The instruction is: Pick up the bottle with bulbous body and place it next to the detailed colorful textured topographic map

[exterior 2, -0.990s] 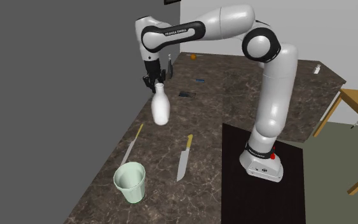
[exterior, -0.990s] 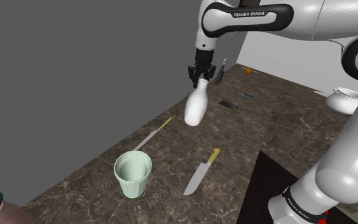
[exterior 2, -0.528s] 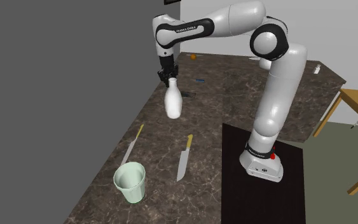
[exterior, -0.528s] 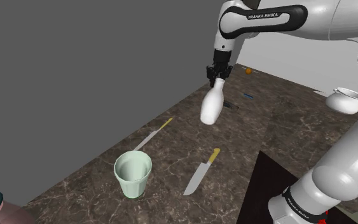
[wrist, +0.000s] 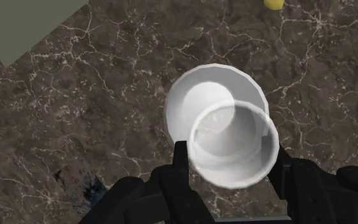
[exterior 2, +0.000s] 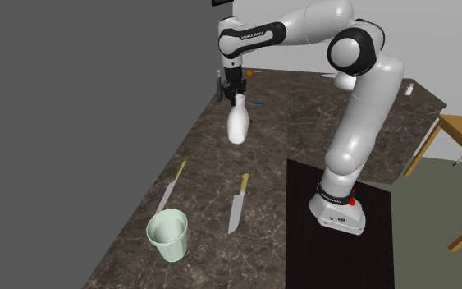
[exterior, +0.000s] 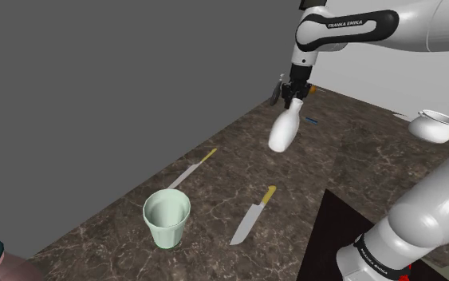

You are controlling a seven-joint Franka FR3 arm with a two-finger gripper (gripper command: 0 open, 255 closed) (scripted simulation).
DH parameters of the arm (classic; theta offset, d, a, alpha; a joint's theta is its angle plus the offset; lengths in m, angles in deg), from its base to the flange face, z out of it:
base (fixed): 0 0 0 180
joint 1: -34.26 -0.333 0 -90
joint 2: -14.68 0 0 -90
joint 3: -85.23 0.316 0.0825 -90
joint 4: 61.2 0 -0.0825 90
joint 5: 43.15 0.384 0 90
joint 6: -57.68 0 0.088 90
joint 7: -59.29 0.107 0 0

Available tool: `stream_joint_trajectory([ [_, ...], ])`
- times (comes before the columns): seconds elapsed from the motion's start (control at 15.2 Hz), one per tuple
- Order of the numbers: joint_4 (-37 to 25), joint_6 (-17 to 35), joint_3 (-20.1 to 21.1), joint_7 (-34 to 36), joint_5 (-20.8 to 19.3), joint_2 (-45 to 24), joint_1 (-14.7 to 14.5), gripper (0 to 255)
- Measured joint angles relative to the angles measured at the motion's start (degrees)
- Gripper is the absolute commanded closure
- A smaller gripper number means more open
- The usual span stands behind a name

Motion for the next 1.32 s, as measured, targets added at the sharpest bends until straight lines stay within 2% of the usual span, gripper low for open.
stream_joint_trajectory([
  [0.59, -0.3, 0.8, -5.8, -11.3, -1.6, -0.7, 5.9, 255],
  [1.32, -9.6, -0.4, -12.8, -26.4, -2.0, -7.9, 14.0, 255],
])
